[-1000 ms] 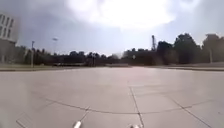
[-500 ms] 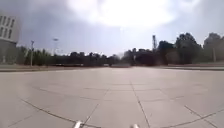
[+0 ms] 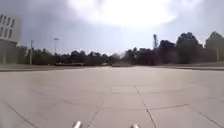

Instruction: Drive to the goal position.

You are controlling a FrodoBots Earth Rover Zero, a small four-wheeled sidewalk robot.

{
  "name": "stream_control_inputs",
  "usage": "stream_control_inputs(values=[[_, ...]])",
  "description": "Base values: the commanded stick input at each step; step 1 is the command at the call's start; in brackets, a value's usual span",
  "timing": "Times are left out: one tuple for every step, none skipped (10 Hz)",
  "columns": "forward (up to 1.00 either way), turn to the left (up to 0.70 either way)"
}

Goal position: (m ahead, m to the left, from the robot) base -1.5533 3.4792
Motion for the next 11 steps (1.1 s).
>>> stream_control_inputs(values=[[0.70, -0.01], [0.70, -0.01], [0.70, -0.01], [0.70, -0.01], [0.70, -0.01], [0.70, -0.01], [0.70, -0.01], [0.70, -0.01], [0.70, -0.01], [0.70, -0.01], [0.70, -0.03]])
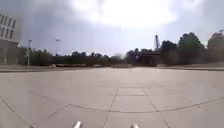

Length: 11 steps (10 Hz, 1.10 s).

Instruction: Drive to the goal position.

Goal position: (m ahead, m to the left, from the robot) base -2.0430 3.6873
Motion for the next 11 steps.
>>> stream_control_inputs(values=[[0.70, -0.17], [0.70, -0.30], [0.70, -0.21], [0.70, -0.01], [0.70, -0.01], [0.70, -0.01], [0.70, -0.01], [0.70, -0.01], [0.70, -0.01], [0.70, -0.01], [0.70, -0.01]])
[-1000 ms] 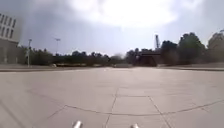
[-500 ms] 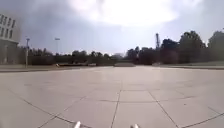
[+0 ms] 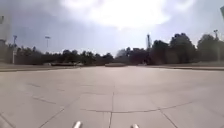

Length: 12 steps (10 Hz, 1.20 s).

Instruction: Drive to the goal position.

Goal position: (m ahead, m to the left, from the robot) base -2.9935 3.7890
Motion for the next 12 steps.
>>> stream_control_inputs(values=[[0.70, -0.01], [0.70, -0.01], [0.70, -0.01], [0.70, -0.01], [0.70, -0.01], [0.70, -0.01], [0.70, -0.01], [0.70, -0.01], [0.70, -0.01], [0.70, -0.01], [0.70, -0.01], [0.70, -0.01]])
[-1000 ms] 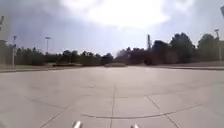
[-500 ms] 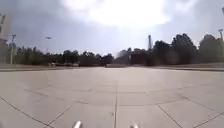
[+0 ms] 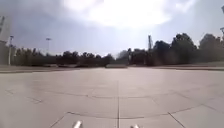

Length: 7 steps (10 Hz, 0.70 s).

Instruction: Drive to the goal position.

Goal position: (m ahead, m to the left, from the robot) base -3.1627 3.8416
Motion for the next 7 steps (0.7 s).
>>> stream_control_inputs(values=[[0.70, -0.01], [0.70, -0.01], [0.70, -0.01], [0.70, -0.01], [0.70, -0.01], [0.70, -0.01], [0.70, -0.01]])
